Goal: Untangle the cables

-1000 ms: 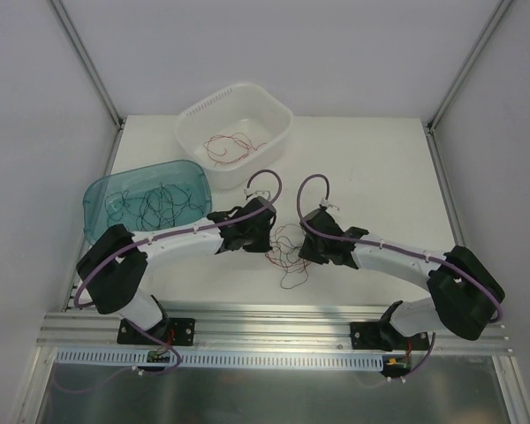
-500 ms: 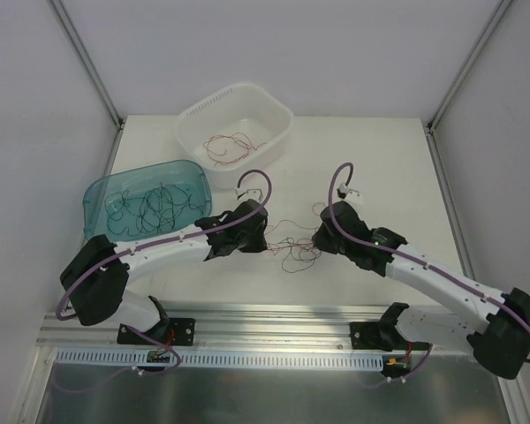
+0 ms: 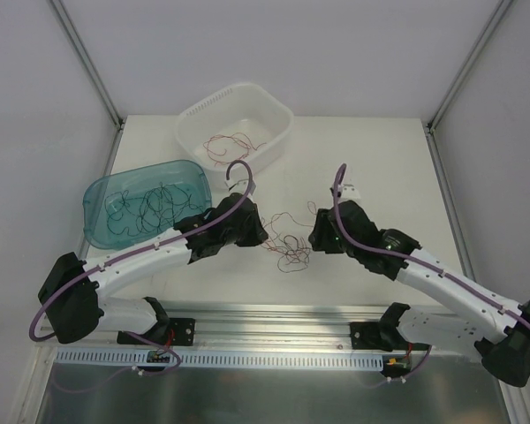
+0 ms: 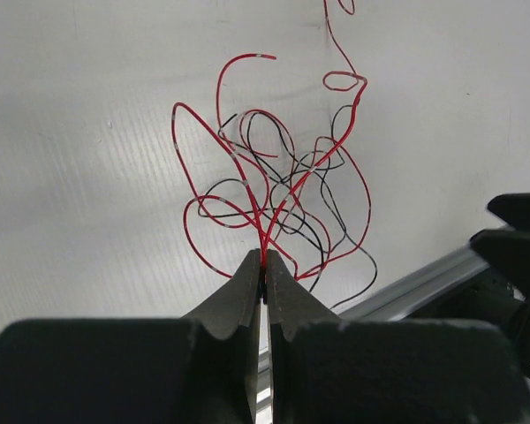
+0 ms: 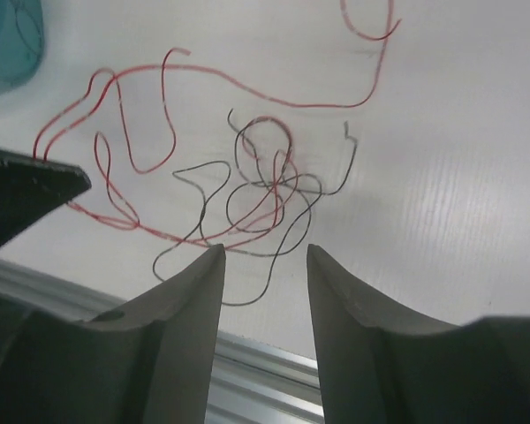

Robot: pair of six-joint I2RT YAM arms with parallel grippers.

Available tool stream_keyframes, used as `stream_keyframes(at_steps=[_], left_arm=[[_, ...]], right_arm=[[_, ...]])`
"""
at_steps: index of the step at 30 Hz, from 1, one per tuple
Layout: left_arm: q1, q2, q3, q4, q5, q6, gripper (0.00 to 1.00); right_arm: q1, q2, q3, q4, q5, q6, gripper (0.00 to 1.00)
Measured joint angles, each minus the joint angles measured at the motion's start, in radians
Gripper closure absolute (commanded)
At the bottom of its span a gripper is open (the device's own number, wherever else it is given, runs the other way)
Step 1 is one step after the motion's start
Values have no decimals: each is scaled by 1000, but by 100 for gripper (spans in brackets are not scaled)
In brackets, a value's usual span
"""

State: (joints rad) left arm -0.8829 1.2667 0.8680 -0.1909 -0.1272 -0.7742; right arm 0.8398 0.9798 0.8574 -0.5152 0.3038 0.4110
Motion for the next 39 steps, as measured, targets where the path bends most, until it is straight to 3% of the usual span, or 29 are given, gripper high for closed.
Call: stream_keyframes(at_steps=[8,19,28,31,36,39], left_arm=[[0,0,0,-10,20,-21,100],[0,-3,0,-12,23,-47,100],[0,-25,0,-17,23,-50,100],[0,-33,0,-17,23,-50,100],[0,-37,-2,-18,18,-50,100],[3,-40,-12,-22,6,-48,100]], right_arm=[[166,55,-101,167,-158,-124,43],[214,197,-124,370,-265,-136,44],[225,284,-135,407,-187,-90,51],[226,296,-135,406,-158,-78,63],[232,300,-135,404,-134,-74,96],[233,273,-135,370,-109,-80,99]])
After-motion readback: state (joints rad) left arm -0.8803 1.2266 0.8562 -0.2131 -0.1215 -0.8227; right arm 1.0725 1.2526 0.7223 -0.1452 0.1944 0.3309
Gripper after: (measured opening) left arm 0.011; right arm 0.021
